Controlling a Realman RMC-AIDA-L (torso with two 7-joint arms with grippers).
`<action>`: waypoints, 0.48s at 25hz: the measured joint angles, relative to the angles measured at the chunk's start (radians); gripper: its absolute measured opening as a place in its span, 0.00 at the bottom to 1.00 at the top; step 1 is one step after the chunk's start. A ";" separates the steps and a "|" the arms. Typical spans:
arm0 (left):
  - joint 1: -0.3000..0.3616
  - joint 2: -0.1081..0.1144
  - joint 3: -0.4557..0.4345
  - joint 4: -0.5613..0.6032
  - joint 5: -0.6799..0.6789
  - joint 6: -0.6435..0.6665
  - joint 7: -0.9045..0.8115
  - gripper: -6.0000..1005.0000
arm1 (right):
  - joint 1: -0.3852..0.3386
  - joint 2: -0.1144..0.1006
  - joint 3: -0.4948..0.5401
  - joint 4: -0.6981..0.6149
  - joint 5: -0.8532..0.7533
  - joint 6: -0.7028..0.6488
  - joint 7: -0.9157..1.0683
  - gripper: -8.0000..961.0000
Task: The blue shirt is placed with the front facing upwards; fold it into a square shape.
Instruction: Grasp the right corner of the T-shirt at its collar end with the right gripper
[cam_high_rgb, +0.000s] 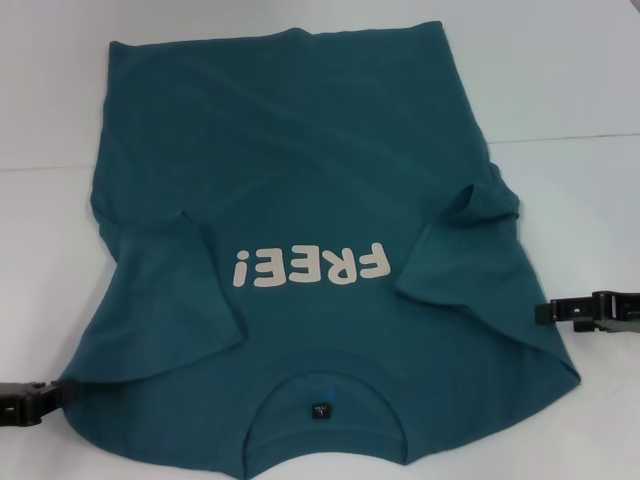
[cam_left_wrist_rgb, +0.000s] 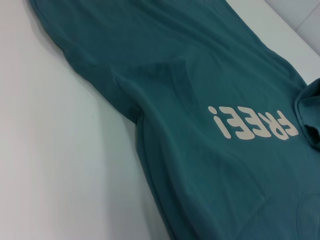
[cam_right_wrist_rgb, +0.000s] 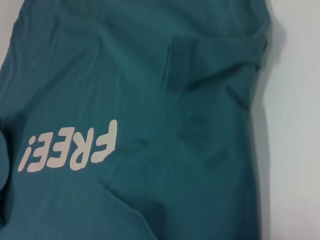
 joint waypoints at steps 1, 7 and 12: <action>0.000 0.000 0.000 0.000 0.000 0.000 0.000 0.00 | 0.002 0.001 0.000 0.000 0.000 0.002 -0.001 0.87; -0.001 0.000 0.000 0.000 -0.004 0.000 0.001 0.00 | 0.009 0.005 -0.002 0.000 -0.002 0.002 -0.001 0.87; -0.001 0.000 0.000 0.000 -0.004 0.000 0.002 0.00 | 0.009 0.006 -0.003 0.000 -0.002 0.002 -0.001 0.87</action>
